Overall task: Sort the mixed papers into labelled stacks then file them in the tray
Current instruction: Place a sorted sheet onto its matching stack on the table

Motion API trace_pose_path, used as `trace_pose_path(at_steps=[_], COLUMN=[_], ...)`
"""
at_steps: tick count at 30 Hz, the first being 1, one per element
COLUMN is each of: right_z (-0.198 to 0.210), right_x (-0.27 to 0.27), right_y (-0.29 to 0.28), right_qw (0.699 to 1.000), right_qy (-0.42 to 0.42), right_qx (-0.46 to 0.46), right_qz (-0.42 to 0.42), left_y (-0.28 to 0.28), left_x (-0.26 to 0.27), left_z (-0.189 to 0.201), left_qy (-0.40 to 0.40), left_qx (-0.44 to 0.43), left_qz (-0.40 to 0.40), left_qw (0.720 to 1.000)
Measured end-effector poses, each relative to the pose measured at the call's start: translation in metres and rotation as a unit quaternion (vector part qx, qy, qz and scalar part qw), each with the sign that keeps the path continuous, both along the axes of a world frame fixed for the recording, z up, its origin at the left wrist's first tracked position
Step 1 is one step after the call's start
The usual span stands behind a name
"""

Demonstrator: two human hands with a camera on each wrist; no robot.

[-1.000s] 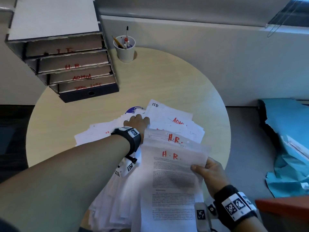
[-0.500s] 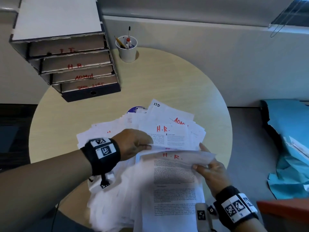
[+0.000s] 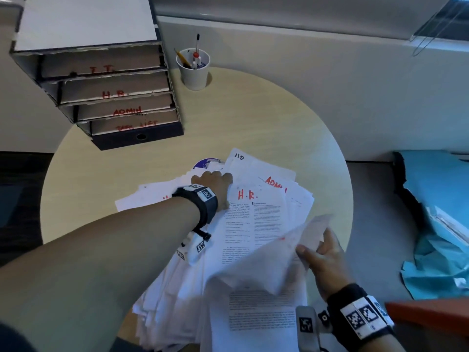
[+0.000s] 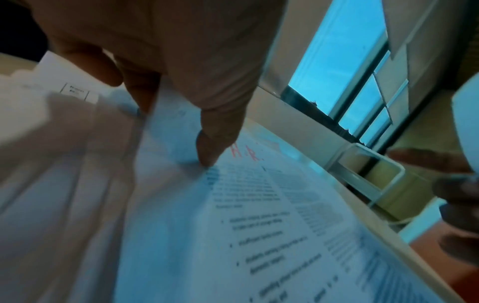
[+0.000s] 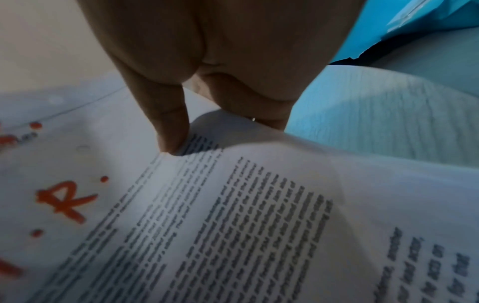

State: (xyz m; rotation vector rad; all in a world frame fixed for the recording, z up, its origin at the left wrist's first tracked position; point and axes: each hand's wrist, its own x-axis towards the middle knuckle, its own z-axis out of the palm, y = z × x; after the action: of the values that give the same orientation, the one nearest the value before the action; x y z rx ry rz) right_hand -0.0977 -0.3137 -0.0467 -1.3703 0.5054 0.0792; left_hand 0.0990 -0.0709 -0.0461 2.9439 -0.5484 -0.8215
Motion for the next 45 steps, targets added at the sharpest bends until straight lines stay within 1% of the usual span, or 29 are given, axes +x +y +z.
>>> trace_pose_path(at_steps=[2,4,7,9,12,14,16,17,18,20,21,22,23,24,25,26,27,28,29,31,32,33,34,35,38,40,41,43,45], right_z=[0.0,-0.002,-0.005,-0.006,-0.009,-0.009,-0.008,-0.007,-0.008,-0.007,-0.007,-0.008,-0.007,-0.008,-0.009,-0.01,-0.01,-0.008,-0.004,0.003,0.005,0.007,0.008,0.007,-0.001,-0.002,-0.002,-0.007,-0.015], right_x=[-0.001,-0.003,-0.005,-0.005,-0.003,-0.001,0.001,0.002,0.002,0.002,0.002,0.002,0.002,0.002,0.001,0.0,-0.001,-0.002,-0.002,-0.002,-0.001,0.0,0.002,0.002,0.003,0.001,0.001,-0.003,-0.007], right_y=[0.001,0.002,0.004,0.004,0.003,0.002,0.002,0.003,0.004,0.005,0.006,0.006,0.006,0.006,0.005,0.003,0.002,0.001,0.003,0.004,0.005,0.005,0.006,0.005,0.001,0.001,0.002,0.0,-0.003], right_qw=[1.0,0.998,0.997,0.996,0.996,0.995,0.995,0.995,0.996,0.995,0.996,0.997,0.996,0.995,0.993,0.993,0.993,0.995,0.996,0.998,0.999,0.999,1.0,1.0,1.0,1.0,1.0,0.998,0.994], right_qy=[0.022,0.036,0.041,0.038,0.04,0.051,0.051,0.045,0.035,0.018,0.013,0.007,-0.001,-0.004,-0.001,0.003,0.006,0.007,0.008,0.006,0.001,-0.002,-0.004,-0.01,-0.019,-0.012,-0.009,-0.021,-0.047], right_qx=[-0.021,-0.043,-0.052,-0.065,-0.065,-0.067,-0.077,-0.076,-0.077,-0.086,-0.077,-0.067,-0.074,-0.097,-0.113,-0.116,-0.111,-0.099,-0.086,-0.063,-0.053,-0.041,-0.029,-0.015,0.021,0.011,-0.014,-0.057,-0.075], right_qz=[0.004,0.017,0.032,0.042,0.048,0.045,0.039,0.036,0.037,0.05,0.052,0.047,0.04,0.035,0.036,0.033,0.03,0.024,0.016,0.005,0.005,0.006,0.004,0.0,-0.012,-0.009,-0.001,0.03,0.062], left_y=[0.003,0.01,0.023,0.029,0.034,0.041,0.048,0.051,0.054,0.058,0.059,0.061,0.063,0.065,0.065,0.063,0.059,0.054,0.049,0.036,0.029,0.024,0.018,0.014,0.014,0.021,0.026,0.036,0.047], left_x=[0.001,0.001,-0.002,-0.006,-0.012,-0.017,-0.022,-0.026,-0.031,-0.046,-0.055,-0.064,-0.07,-0.073,-0.073,-0.07,-0.064,-0.055,-0.044,-0.026,-0.021,-0.018,-0.018,-0.019,-0.021,-0.023,-0.026,-0.037,-0.053], left_z=[0.002,0.004,0.007,0.009,0.013,0.013,0.009,0.01,0.011,0.017,0.021,0.023,0.024,0.025,0.027,0.028,0.027,0.026,0.022,0.012,0.007,0.002,0.002,0.001,0.001,0.006,0.009,0.015,0.019], left_qy=[-0.015,-0.027,-0.023,-0.051,-0.092,-0.113,-0.196,-0.21,-0.204,-0.124,-0.077,-0.03,0.019,0.073,0.112,0.125,0.107,0.071,0.035,0.003,0.003,0.007,0.014,0.021,0.046,0.058,0.053,0.033,-0.028], left_qx=[-0.036,-0.075,-0.123,-0.11,-0.073,-0.068,-0.128,-0.177,-0.229,-0.315,-0.341,-0.357,-0.36,-0.366,-0.388,-0.424,-0.456,-0.456,-0.413,-0.208,-0.107,-0.034,0.002,0.01,-0.051,-0.126,-0.166,-0.252,-0.331], left_qz=[0.004,-0.016,-0.026,-0.051,-0.131,-0.147,-0.187,-0.205,-0.222,-0.251,-0.248,-0.229,-0.188,-0.12,-0.044,0.027,0.081,0.108,0.098,0.014,-0.026,-0.05,-0.057,-0.052,-0.003,0.01,0.011,0.011,-0.037], left_qw=[0.999,0.997,0.992,0.991,0.984,0.98,0.954,0.939,0.926,0.907,0.904,0.905,0.914,0.92,0.914,0.896,0.88,0.88,0.905,0.978,0.994,0.998,0.998,0.998,0.998,0.99,0.985,0.967,0.942])
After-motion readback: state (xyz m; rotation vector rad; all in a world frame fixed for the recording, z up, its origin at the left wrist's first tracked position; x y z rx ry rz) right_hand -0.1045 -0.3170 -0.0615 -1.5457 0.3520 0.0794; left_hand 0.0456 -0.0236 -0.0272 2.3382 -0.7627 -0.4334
